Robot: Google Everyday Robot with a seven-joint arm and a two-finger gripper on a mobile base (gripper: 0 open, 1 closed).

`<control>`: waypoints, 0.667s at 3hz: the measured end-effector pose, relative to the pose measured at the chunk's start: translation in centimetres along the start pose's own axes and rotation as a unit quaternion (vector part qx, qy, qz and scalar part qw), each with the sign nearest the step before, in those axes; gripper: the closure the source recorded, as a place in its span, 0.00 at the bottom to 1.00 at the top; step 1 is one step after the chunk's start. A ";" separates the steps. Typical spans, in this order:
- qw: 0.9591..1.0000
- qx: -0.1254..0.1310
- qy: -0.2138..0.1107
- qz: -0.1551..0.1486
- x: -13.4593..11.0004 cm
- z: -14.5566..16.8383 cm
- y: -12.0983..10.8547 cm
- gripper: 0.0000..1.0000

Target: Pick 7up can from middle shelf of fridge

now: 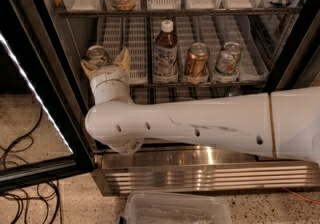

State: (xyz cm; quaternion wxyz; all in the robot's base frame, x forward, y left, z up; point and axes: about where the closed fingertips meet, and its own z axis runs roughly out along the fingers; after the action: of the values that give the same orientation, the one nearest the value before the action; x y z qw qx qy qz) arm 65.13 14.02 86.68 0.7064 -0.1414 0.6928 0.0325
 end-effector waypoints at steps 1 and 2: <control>1.000 0.016 0.001 -0.010 0.3 1.2 -0.5 0.23; 0.999 0.018 0.011 -0.032 0.7 2.3 -0.1 0.22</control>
Offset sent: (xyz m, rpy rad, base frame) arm 0.0329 0.0134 -0.0144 -0.1394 0.0106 -0.0402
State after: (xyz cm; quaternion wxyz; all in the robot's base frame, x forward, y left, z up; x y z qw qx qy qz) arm 67.39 14.41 85.99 0.7020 -0.1518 0.6958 -0.0042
